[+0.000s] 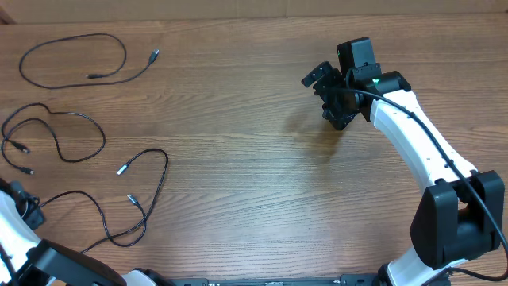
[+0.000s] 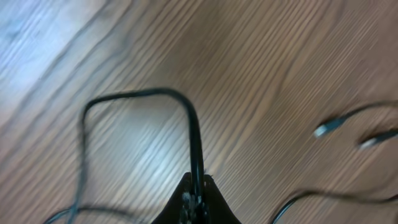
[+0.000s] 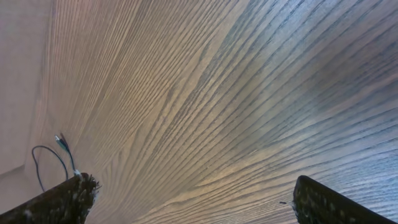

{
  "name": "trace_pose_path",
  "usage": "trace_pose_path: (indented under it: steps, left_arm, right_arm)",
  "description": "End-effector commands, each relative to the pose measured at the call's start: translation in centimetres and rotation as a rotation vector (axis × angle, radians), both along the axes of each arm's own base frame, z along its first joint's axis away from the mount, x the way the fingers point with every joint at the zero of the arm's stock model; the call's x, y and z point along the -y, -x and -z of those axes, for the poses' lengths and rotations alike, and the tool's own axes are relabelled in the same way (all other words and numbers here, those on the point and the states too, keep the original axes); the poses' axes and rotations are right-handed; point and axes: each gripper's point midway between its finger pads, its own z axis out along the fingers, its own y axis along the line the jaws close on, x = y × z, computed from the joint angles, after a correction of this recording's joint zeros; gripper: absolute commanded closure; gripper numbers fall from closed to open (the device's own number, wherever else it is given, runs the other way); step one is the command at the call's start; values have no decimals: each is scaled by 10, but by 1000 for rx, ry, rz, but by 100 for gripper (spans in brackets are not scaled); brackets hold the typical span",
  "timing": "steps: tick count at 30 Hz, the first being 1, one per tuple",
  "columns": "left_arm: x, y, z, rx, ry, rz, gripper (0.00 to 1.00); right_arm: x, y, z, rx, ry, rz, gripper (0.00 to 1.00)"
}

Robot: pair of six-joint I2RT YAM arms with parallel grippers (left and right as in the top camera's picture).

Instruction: Untangle cables

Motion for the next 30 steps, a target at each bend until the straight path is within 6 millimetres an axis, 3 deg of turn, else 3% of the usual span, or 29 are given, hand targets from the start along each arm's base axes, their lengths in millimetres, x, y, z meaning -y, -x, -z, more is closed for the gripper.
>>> trace_pose_path:
  steps: [1, 8, 14, 20, 25, 30]
  left_arm:
    - [-16, 7, 1, 11, -60, -61, 96]
    - [-54, 18, -20, -98, -260, -19, 96]
    - [-66, 34, -30, -197, -339, -55, 96]
    - [-80, 45, -29, -328, -386, -41, 96]
    - [-109, 28, -23, -466, -426, 218, 96]
    - [-117, 23, -6, -495, -410, 261, 96]
  right_arm:
    - [5, -5, -10, 33, 9, 9, 0]
    - [5, -5, -10, 33, 9, 9, 0]
    - [5, -5, -10, 33, 9, 9, 0]
    - [5, -5, -10, 32, 9, 9, 0]
    - [5, -5, -9, 29, 9, 9, 0]
    - [5, -4, -9, 28, 10, 9, 0]
